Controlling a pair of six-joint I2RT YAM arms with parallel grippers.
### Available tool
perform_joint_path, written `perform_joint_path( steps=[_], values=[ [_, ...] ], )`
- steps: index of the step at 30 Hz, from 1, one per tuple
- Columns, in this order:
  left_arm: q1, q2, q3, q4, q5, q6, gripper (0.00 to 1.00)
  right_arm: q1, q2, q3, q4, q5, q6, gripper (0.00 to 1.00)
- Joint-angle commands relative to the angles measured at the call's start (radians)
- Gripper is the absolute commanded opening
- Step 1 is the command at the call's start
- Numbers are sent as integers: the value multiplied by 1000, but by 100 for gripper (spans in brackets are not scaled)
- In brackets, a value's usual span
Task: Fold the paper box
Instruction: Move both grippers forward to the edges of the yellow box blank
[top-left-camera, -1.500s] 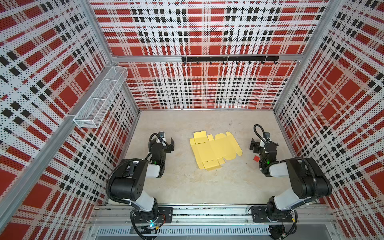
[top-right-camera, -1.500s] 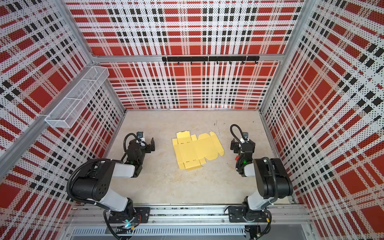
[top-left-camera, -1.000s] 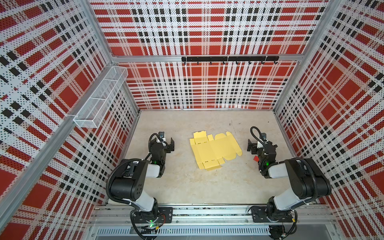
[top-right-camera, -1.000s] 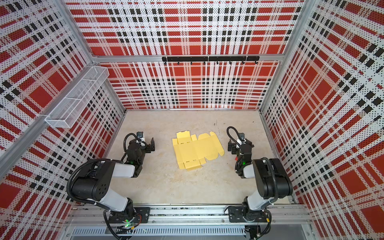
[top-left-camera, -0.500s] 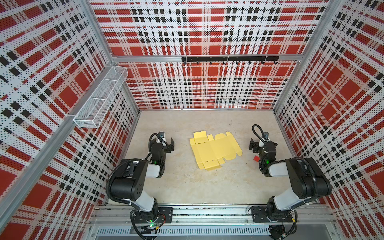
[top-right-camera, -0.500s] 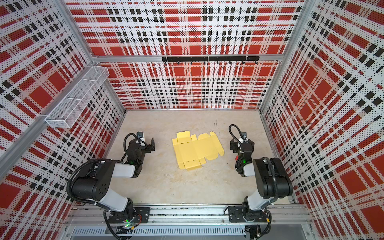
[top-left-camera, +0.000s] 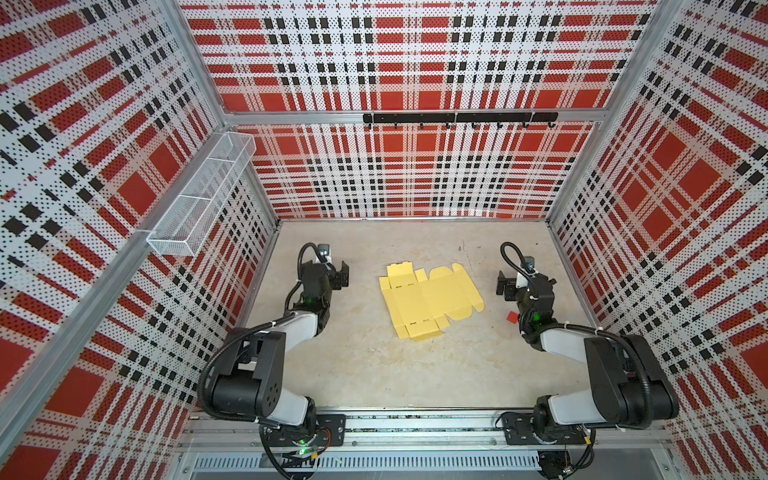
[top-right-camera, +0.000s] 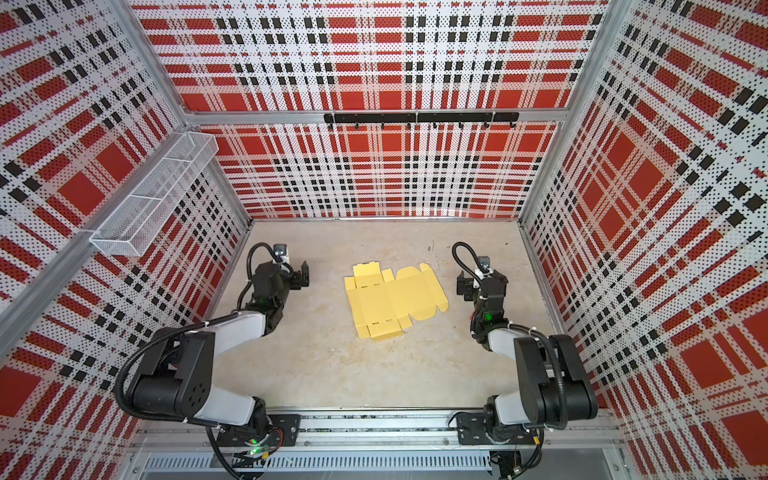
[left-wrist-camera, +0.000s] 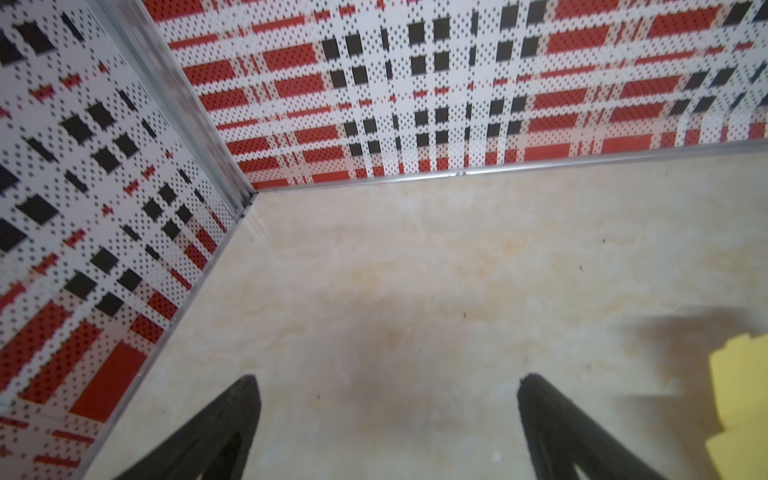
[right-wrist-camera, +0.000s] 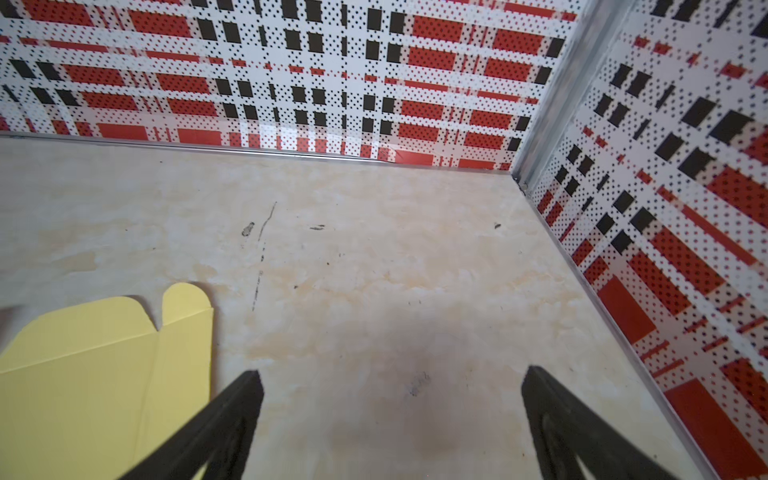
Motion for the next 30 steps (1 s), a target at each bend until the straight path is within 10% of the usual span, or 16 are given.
perform_joint_path(
  steps=[1,9,30],
  values=[
    [-30,-55,161,-371,-1,-7,99,11,-31,114,-174,-53,27,100],
    [-141,36,556,-1030,148,-248,99,47,88,457,-595,-254,287,100],
    [-235,115,232,-639,554,-751,99,84,437,672,-869,-486,500,99]
  ],
)
